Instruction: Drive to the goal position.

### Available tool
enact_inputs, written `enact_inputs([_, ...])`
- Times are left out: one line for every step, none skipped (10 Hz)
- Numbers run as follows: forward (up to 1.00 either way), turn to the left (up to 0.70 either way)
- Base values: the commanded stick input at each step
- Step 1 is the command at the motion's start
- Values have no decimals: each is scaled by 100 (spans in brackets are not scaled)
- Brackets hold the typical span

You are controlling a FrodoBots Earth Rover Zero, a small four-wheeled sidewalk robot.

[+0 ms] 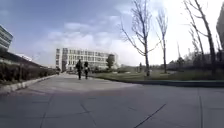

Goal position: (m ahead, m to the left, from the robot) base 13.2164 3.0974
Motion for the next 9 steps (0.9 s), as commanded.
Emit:
enact_inputs([70,0])
enact_inputs([70,0])
enact_inputs([70,0])
enact_inputs([70,0])
enact_inputs([70,0])
enact_inputs([70,0])
enact_inputs([70,11])
enact_inputs([70,26])
enact_inputs([70,35])
